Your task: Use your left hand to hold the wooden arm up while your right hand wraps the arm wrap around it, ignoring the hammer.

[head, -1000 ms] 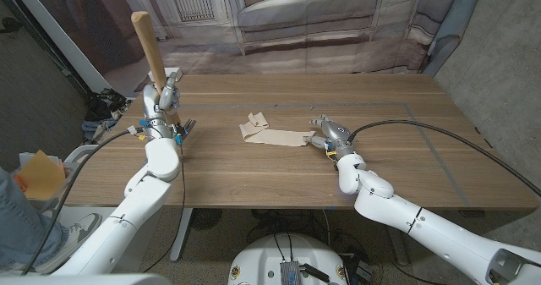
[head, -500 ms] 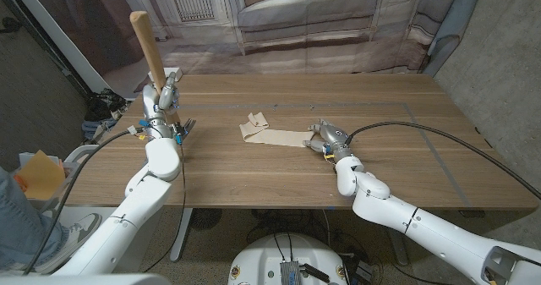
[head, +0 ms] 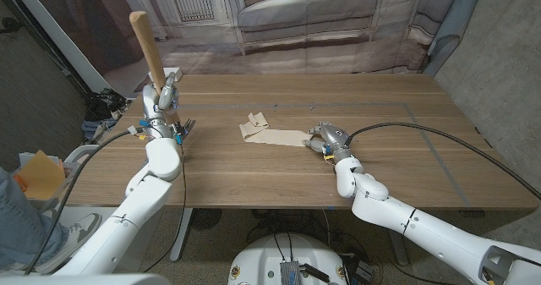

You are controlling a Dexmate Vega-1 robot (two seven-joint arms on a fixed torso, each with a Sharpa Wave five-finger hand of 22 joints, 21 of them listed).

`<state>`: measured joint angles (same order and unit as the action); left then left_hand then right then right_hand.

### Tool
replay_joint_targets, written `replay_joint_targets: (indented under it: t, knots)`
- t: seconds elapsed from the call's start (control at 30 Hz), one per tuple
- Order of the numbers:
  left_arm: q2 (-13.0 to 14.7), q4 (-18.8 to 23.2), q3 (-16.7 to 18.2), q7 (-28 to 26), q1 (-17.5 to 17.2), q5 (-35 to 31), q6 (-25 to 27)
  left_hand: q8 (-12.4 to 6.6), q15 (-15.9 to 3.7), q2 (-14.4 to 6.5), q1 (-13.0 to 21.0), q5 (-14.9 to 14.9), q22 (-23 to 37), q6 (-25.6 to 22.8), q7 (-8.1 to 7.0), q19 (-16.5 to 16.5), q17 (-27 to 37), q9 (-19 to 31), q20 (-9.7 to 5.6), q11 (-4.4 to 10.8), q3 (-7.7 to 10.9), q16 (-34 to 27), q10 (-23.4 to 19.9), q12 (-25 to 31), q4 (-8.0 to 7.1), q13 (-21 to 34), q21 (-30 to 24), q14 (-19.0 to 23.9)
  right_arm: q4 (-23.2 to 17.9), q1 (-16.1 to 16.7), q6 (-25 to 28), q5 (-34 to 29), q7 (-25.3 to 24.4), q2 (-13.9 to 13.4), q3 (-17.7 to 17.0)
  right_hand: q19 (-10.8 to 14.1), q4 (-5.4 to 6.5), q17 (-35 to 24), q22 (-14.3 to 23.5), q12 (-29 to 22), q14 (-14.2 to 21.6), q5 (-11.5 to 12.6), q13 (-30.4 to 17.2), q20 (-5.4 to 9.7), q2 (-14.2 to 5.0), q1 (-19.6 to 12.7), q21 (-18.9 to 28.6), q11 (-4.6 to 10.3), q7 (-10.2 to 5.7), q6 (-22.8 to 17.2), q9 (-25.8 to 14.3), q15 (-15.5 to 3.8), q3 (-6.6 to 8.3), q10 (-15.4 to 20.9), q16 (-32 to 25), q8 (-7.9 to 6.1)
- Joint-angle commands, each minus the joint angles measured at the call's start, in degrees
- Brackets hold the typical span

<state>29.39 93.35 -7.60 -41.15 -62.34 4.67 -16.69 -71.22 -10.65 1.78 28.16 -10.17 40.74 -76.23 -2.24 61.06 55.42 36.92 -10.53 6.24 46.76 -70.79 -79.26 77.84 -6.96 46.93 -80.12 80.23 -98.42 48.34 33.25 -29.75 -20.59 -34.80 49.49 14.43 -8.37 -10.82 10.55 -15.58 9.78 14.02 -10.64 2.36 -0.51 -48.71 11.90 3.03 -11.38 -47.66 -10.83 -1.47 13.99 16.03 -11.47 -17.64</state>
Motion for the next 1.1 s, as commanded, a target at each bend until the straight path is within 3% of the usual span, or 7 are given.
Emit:
replay_joint_targets:
  t: [0.03, 0.33, 0.53, 1.1]
  knots:
    - [-0.15, -0.06, 0.23, -0.20, -0.39, 0.40, -0.26, -0.33, -0.26, -1.08, -1.50, 0.11, -0.14, 0.27, 0.33, -0.40, 5.22, -0.16, -1.10, 0.25, 1.48, -6.73, -0.11, 0.69, -0.98, 0.43, -0.47, 0.39, 1.28, -0.37, -0.31, -0.71, -0.33, 0.47, 0.87, 1.10, -0.22, -0.16, 0.12, -0.65, 1.35, 0.66, -0.09, 1.27, -0.63, -1.57, 0.52, 0.42, 0.29, -3.40, -0.29, -0.31, 0.59, 1.93, -0.42, -0.59]
    - [0.09, 0.89, 0.39, -0.22, -0.60, 0.18, 0.46, -0.77, -0.27, -1.00, -1.78, 0.12, -0.57, 0.35, 0.24, -0.57, 4.86, -0.41, -1.15, 0.27, 1.75, -6.48, -0.11, 0.73, -0.92, 0.24, -1.18, 0.21, 0.26, 1.35, -4.37, 0.75, -3.73, -0.12, -1.22, 2.88, 0.18, -0.55, 0.31, -1.53, 4.26, -0.25, 0.01, 2.02, -4.28, -4.50, 0.97, 2.45, 0.30, -13.27, -0.62, -2.08, 1.24, 6.49, -1.06, -3.30]
    - [0.32, 1.40, 0.36, -0.01, -0.48, -0.01, 1.04, -1.30, -0.25, -0.99, -1.94, 0.12, -0.90, 0.70, 0.14, -0.78, 4.63, -0.07, -1.17, 0.31, 1.96, -6.38, -0.05, 0.90, -0.86, 0.30, -1.63, 0.22, -2.77, 3.65, -6.93, 1.89, -6.17, -1.20, -3.59, 2.65, 0.83, -0.92, 0.39, -1.60, 4.49, -0.93, -0.02, 2.82, -6.30, -4.66, 0.86, 3.46, 0.98, -12.85, -1.47, -2.99, 1.41, 7.38, -1.22, -3.45]
    - [0.59, 2.55, -2.03, 1.45, 2.29, -1.42, 3.04, -1.80, -0.28, -1.07, -2.38, 0.15, -1.87, 0.84, 0.27, -1.34, 4.46, -1.47, -1.26, 0.16, 2.62, -6.59, -0.11, 0.88, -0.73, -0.36, -3.34, 0.23, -14.68, 11.62, -11.43, 0.68, -13.15, -5.34, -11.29, 2.36, 1.22, -1.10, 0.47, -1.63, 4.79, -2.09, -0.18, 3.70, -7.26, -4.59, 0.75, 4.06, 2.03, -11.77, -2.96, -3.97, 0.80, 8.17, -1.27, -3.81]
